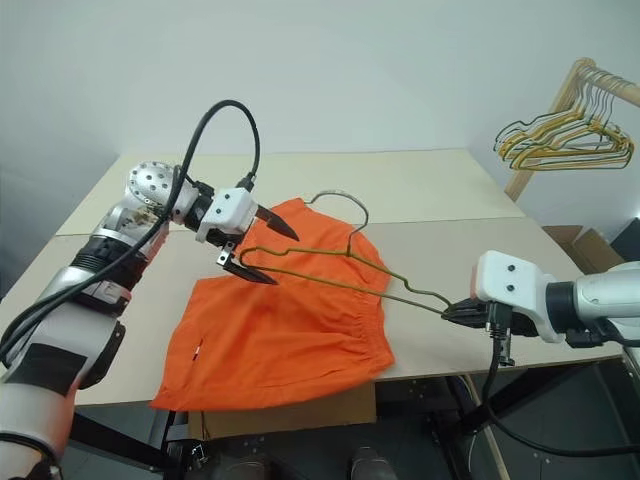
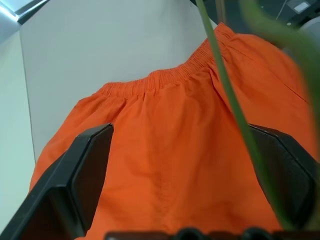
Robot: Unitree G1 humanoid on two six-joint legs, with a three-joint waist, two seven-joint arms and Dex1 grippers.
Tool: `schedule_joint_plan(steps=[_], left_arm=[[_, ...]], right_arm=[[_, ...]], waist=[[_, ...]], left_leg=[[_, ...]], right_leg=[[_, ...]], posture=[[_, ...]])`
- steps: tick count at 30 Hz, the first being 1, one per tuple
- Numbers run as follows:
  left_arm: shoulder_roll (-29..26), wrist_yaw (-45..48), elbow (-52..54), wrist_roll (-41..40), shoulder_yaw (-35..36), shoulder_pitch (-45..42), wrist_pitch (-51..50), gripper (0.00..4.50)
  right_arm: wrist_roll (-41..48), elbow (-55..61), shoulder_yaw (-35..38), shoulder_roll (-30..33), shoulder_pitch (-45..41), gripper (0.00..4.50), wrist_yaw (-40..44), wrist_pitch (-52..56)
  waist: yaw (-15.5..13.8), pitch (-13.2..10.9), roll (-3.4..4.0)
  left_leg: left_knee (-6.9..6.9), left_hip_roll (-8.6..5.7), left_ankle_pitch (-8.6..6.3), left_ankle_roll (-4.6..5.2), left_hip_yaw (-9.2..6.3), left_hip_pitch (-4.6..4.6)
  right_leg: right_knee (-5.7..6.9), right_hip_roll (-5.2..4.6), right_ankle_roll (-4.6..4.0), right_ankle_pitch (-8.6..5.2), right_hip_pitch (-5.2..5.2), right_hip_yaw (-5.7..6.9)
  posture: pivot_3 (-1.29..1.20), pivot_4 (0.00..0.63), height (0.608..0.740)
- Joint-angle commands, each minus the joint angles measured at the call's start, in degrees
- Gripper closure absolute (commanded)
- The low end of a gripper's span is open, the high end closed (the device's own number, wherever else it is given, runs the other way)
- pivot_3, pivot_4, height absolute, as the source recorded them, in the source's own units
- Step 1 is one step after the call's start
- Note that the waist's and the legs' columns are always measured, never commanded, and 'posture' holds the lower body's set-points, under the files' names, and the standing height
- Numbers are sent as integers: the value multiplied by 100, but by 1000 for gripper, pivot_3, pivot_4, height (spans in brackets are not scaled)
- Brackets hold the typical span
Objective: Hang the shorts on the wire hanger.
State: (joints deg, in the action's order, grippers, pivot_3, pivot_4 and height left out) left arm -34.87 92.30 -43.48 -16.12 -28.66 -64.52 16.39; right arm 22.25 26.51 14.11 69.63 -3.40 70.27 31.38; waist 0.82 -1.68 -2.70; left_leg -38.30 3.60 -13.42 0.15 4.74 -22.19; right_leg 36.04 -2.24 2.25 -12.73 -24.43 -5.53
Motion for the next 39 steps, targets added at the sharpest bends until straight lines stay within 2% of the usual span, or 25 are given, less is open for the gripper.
schedule_joint_plan(steps=[1, 9, 14, 17, 29, 34, 37, 39], left_arm=[[-46, 20, 124, -270, -57, -307, 50, 0], [-228, 20, 379, -410, -417, -254, 126, 0], [-40, 20, 135, 209, -532, -263, 467, 0], [231, 20, -14, 636, -356, -268, 592, 513], [491, 4, -367, 1372, 131, -247, 848, 4442], [522, -21, -448, 1550, 278, -241, 809, 4476], [576, -100, -485, 1622, 369, -283, 644, 4476], [602, -96, -511, 1655, 432, -299, 570, 4500]], right_arm=[[125, 81, -13, 162, -201, 4458, -24, 282], [69, 157, -379, 259, -509, 4458, -187, 649], [62, 163, -569, 384, -696, 4458, -168, 823], [25, 170, -751, 447, -839, 4500, -243, 989], [126, 238, -727, 505, -994, 4500, -316, 1340], [159, 234, -692, 509, -1006, 4500, -330, 1311], [30, 189, -579, 422, -895, 4500, -357, 914], [-2, 166, -549, 448, -863, 3932, -400, 904]], waist=[[10, 0, 0], [13, -3, 5], [-4, -4, 6], [-9, -4, 6], [19, -6, 8], [8, -6, 8], [4, -6, 8], [4, -6, 8]], left_leg=[[-2, 0, 0, 0, 0, 0], [-4, 1, 0, 0, 0, -2], [-5, -1, 0, 0, 1, -5], [-7, -1, 0, 0, 1, -7], [-16, 0, -1, 1, 1, -12], [-19, -1, -2, 1, 1, -17], [-25, 0, -3, 1, 0, -20], [-29, 0, -3, 2, 1, -20]], right_leg=[[1, 0, 0, 0, 0, 0], [3, -1, 0, 0, -4, 0], [2, -2, -1, 0, -5, -1], [2, -3, -1, 0, -5, 0], [8, -2, 0, 0, -11, -1], [6, -3, 2, 1, -13, -1], [7, -3, 3, 2, -13, -1], [8, -3, 4, 2, -13, -1]], posture=[[16, 0, 740], [21, 0, 740], [26, 0, 740], [22, 0, 740], [9, 0, 740], [8, 0, 740], [8, 0, 740], [7, 0, 740]])
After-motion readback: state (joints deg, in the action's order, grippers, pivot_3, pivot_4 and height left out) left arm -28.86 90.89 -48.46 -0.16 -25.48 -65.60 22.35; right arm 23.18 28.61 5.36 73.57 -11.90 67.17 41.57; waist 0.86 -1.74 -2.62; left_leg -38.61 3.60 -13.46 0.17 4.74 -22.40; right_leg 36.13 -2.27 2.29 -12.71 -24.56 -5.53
